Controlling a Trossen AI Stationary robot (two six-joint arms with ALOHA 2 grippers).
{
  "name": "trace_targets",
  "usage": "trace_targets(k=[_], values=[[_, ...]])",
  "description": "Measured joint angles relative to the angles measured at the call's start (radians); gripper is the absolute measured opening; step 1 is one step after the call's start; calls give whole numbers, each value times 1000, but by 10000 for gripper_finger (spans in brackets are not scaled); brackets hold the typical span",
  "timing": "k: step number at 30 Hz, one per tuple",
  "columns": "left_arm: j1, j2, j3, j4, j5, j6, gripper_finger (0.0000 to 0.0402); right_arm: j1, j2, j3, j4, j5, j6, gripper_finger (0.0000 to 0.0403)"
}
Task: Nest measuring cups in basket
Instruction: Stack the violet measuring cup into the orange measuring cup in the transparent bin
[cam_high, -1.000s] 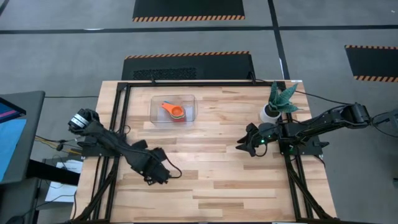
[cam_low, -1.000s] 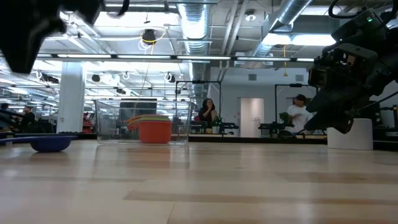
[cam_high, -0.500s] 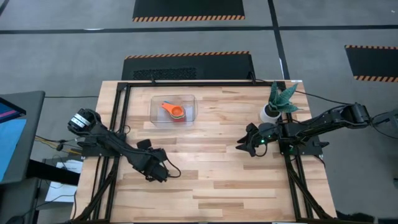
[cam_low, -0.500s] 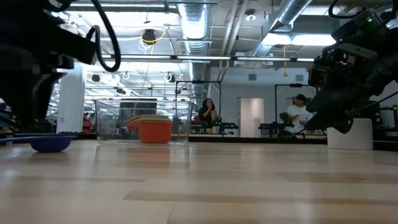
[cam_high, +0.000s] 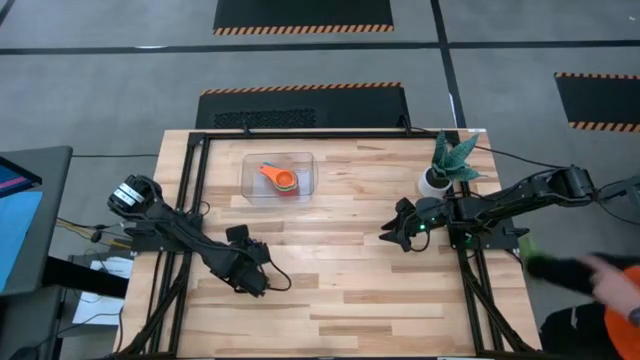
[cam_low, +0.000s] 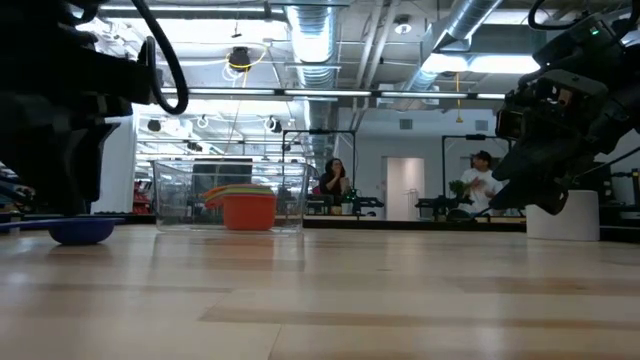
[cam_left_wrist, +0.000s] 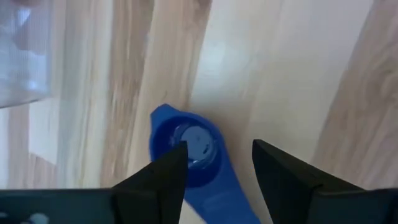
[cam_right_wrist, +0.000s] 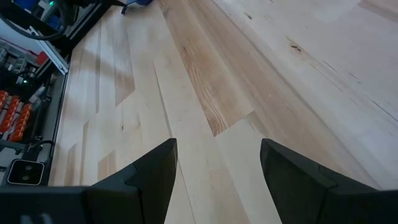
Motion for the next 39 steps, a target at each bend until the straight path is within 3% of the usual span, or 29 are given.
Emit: trace_targets(k=[12, 18, 30, 33, 37, 39], values=[[0, 9, -2, 1, -11, -12, 171, 0, 0, 0, 0, 0, 0, 255], [0, 10, -56, 42, 26, -131, 171, 0, 0, 0, 0, 0, 0, 255], [1, 6, -124, 179, 19, -125, 167, 0, 0, 0, 0, 0, 4, 255], [5, 6, -124, 182, 24, -132, 137, 0, 0, 0, 0, 0, 8, 255], [16, 8, -124, 196, 20, -109, 39, 0, 0, 0, 0, 0, 8, 255], [34, 11, -128, 183, -34, -111, 14, 0, 0, 0, 0, 0, 8, 255]])
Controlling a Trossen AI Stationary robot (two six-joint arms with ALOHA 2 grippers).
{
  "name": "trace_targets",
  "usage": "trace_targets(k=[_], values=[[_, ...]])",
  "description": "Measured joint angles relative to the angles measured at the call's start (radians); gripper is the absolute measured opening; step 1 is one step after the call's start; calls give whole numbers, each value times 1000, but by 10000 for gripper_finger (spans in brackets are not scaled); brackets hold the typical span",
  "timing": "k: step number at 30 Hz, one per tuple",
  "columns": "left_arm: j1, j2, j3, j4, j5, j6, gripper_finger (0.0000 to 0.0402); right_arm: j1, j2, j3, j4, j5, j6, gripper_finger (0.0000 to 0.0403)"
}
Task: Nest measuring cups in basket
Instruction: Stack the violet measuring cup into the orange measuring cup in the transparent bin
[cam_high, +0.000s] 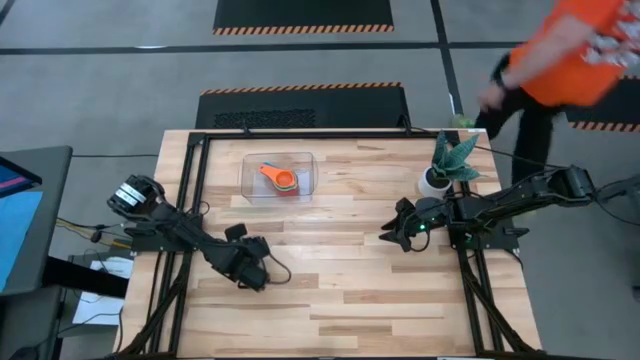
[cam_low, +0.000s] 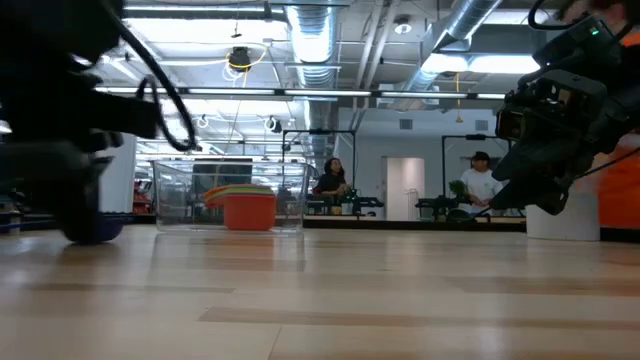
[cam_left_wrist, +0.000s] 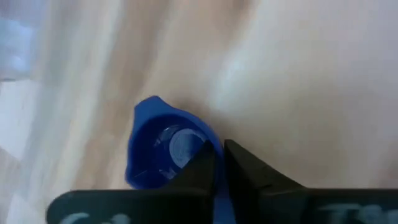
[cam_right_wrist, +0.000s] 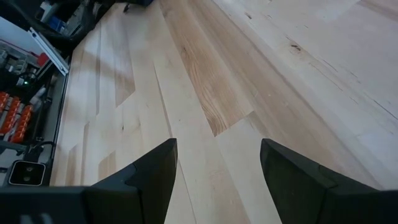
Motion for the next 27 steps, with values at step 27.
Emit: trace_targets(k=[27], values=[[524, -64, 702, -382, -56, 1354, 1, 0, 0, 0, -1, 0, 0, 255]])
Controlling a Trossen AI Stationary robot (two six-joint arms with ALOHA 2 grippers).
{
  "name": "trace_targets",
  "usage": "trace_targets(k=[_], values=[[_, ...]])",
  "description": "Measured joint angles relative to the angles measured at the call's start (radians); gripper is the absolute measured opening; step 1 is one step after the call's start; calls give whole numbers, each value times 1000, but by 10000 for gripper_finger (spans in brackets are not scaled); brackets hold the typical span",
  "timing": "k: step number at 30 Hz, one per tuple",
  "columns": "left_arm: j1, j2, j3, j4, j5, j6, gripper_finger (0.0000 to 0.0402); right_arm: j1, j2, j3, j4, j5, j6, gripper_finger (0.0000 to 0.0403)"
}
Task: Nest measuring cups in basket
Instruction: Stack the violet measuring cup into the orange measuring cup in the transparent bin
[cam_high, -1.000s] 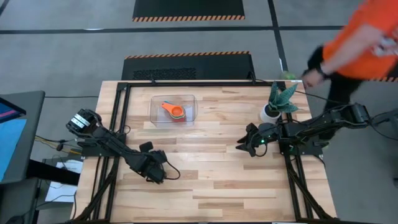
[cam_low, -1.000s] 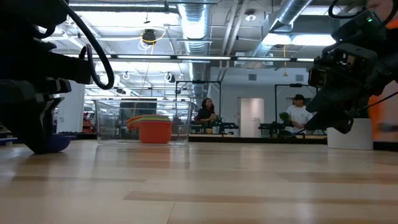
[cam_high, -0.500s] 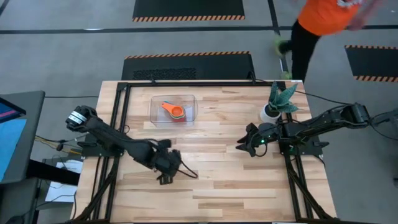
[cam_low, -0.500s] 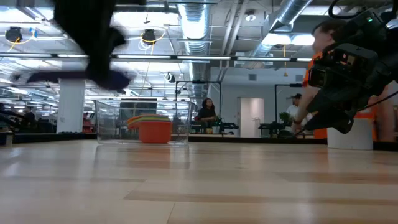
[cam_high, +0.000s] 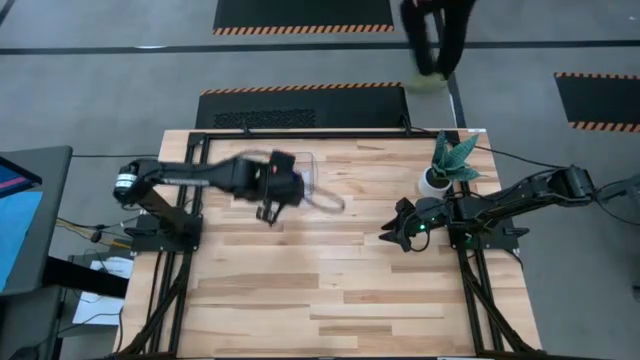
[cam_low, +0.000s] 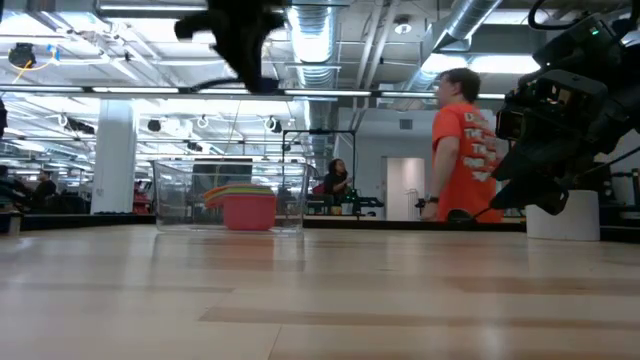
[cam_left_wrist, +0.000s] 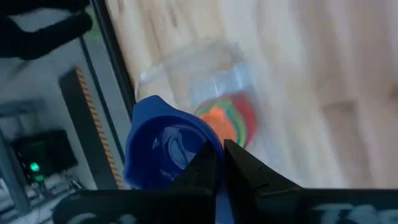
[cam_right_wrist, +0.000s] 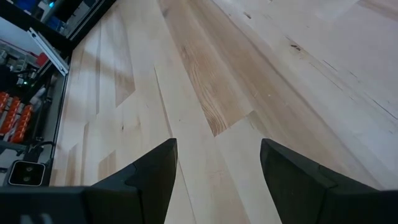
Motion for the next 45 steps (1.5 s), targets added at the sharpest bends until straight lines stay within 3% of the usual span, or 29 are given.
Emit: trace_targets(k=[7, 16, 24, 34, 45], values=[[201, 1, -71, 23, 89, 225, 0, 0, 0, 0, -2, 0, -5, 255], [220, 47, -198, 136, 208, 490, 0, 0, 0, 0, -12, 0, -8, 255], [231, 104, -243, 196, 186, 571, 0, 0, 0, 0, -26, 0, -8, 255], [263, 161, -243, 260, 151, 516, 1, 0, 0, 0, -25, 0, -8, 255], [263, 161, -242, 245, 146, 565, 54, 0, 0, 0, -29, 0, -8, 255]])
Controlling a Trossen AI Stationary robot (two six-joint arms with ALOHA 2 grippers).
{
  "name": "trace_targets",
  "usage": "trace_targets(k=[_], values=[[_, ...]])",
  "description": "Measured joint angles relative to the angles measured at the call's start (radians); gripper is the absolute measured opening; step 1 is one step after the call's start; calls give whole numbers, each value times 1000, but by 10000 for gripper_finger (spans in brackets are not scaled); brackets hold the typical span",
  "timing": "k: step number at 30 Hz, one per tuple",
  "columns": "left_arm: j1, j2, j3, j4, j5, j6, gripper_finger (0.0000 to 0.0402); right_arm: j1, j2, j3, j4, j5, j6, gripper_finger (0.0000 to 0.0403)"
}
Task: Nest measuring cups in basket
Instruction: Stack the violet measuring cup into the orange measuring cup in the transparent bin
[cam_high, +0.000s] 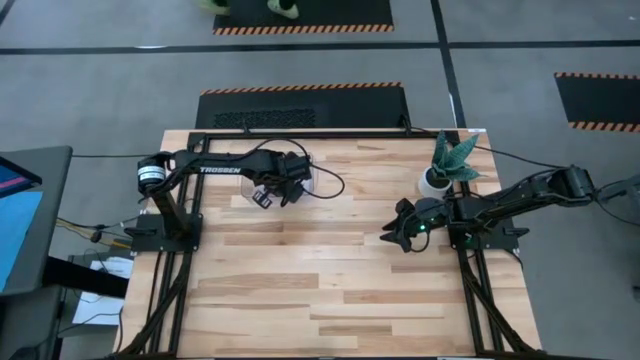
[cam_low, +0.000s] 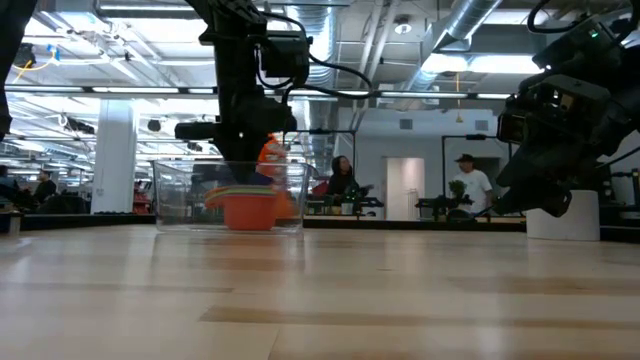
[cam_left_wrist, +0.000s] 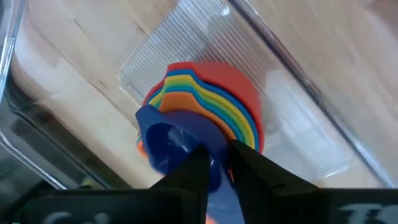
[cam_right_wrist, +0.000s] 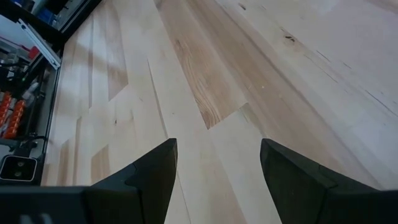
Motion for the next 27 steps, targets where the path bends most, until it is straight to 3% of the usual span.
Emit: trace_targets(k=[8, 18, 23, 27], values=[[0, 0, 0, 0, -81, 57, 86, 0, 0, 0, 0, 0, 0, 255], [-4, 0, 30, -47, -101, 40, 117, 0, 0, 0, -2, 0, -6, 255], [-6, -1, 111, -160, -139, -54, 128, 0, 0, 0, -6, 0, -41, 255], [-23, -1, 203, -307, -104, -307, 130, 0, 0, 0, -4, 0, -41, 255]])
